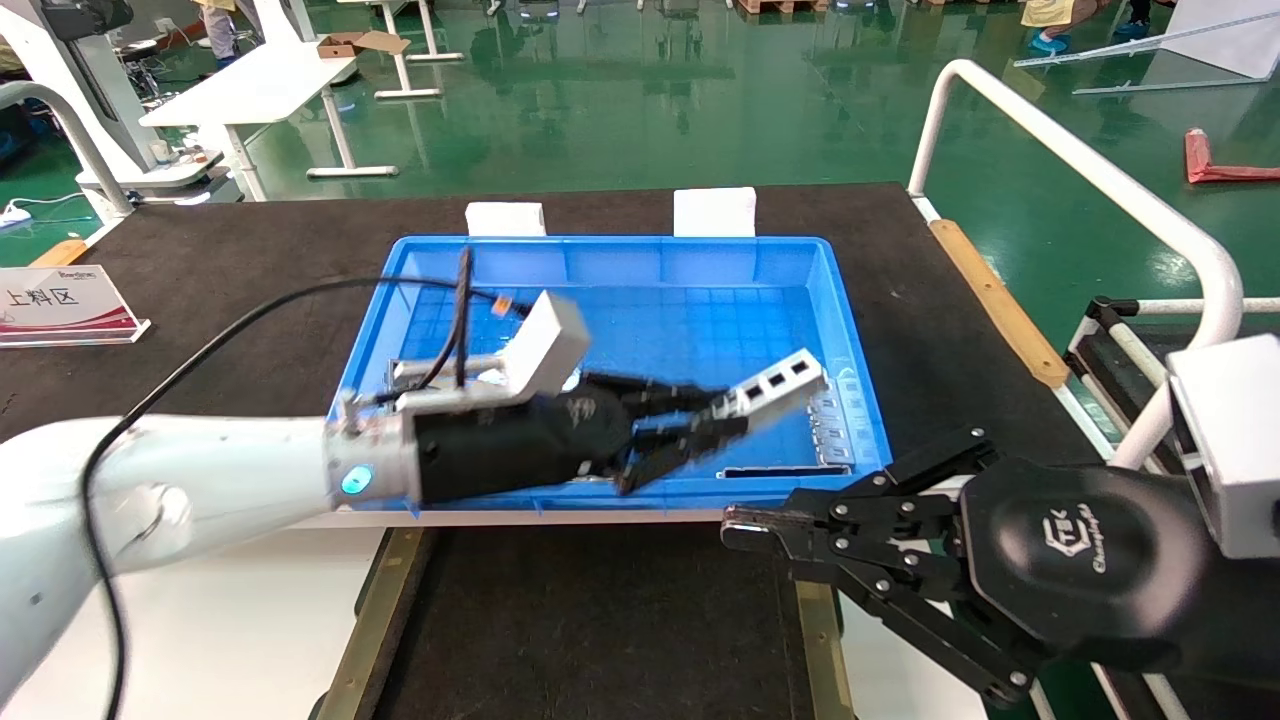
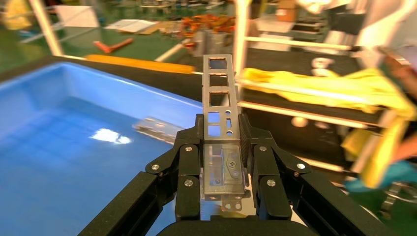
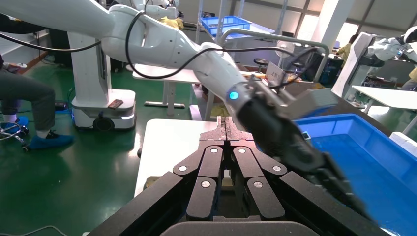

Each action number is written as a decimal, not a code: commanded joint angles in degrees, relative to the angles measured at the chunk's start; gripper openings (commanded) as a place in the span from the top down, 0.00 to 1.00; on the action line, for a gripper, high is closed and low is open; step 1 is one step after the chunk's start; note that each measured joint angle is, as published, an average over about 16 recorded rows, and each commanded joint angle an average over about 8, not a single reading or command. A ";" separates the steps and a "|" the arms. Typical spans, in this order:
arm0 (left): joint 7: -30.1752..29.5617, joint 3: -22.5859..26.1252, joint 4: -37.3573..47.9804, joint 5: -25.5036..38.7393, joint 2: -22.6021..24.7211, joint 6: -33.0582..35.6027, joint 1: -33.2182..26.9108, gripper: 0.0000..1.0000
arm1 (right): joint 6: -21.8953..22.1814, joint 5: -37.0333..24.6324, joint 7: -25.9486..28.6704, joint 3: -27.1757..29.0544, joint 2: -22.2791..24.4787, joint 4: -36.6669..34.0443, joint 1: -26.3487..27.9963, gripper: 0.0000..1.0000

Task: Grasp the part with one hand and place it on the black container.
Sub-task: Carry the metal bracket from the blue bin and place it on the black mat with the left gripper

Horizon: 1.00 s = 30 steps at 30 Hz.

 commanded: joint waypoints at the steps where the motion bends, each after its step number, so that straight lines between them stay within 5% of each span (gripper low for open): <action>1: -0.48 -0.10 -1.73 -0.49 -1.62 2.31 0.95 1.00 | 0.00 0.00 0.00 0.00 0.00 0.00 0.00 1.00; 9: -4.96 -0.10 -17.99 -2.00 -9.27 -1.13 8.98 1.00 | 0.01 0.01 -0.01 -0.01 0.01 0.00 0.00 1.00; 18: -10.05 1.04 -36.42 -1.89 -16.33 -15.72 20.90 1.00 | 0.01 0.02 -0.01 -0.03 0.01 0.00 0.01 1.00; 30: -14.74 2.86 -44.37 -1.91 -18.00 -36.17 33.17 1.00 | 0.02 0.03 -0.02 -0.04 0.02 0.00 0.01 1.00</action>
